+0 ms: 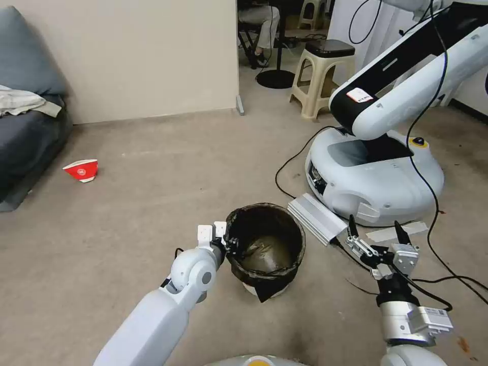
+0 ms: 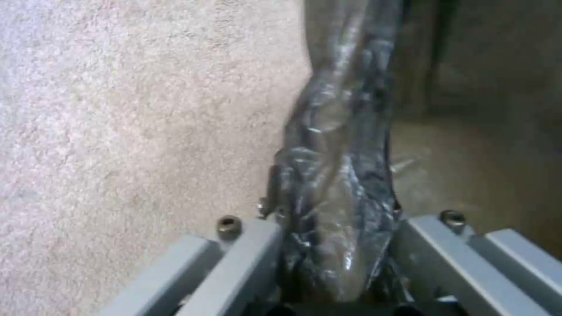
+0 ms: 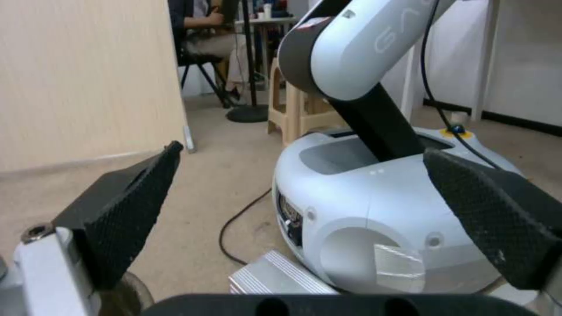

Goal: Pick up the trash can from the floor.

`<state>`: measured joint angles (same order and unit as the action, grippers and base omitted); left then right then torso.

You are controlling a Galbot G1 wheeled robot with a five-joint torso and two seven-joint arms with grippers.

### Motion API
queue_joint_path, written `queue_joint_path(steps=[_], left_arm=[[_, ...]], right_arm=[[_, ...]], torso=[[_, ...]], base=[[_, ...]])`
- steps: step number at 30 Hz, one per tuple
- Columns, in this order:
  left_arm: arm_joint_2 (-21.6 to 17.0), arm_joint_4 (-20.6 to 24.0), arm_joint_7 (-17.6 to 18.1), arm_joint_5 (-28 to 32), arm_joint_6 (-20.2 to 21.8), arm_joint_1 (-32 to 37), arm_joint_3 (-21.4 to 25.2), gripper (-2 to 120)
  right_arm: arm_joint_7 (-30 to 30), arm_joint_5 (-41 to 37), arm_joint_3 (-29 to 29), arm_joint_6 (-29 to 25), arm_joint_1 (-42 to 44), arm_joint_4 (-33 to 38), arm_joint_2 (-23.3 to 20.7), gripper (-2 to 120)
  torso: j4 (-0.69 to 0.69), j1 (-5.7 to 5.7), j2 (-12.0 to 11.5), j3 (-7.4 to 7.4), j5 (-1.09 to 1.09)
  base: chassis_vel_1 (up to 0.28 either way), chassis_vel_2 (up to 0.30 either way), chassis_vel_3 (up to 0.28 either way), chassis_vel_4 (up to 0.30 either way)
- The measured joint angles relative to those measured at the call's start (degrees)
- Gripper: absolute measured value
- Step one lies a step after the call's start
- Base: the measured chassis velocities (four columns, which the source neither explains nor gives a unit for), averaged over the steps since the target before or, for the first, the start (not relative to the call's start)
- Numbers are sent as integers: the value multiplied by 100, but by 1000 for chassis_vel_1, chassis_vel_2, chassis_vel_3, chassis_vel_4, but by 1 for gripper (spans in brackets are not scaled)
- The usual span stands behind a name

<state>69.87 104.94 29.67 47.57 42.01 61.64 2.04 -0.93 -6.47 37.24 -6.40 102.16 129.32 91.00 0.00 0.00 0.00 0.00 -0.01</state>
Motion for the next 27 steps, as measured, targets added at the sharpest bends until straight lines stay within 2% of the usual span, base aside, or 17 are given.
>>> queue_joint_path(steps=[13, 27], left_arm=[[7, 215, 75, 178, 6, 105, 243, 1], [-201, 1140, 149, 882, 8, 447, 1055, 1]], right_arm=[[-24, -2, 0, -13, 23, 10, -22, 100], [-47, -3, -4, -13, 31, 46, -102, 100]], torso=[[-1, 0, -1, 1, 0], [0, 0, -1, 1, 1]], base=[[0, 0, 0, 0], [0, 0, 0, 0]])
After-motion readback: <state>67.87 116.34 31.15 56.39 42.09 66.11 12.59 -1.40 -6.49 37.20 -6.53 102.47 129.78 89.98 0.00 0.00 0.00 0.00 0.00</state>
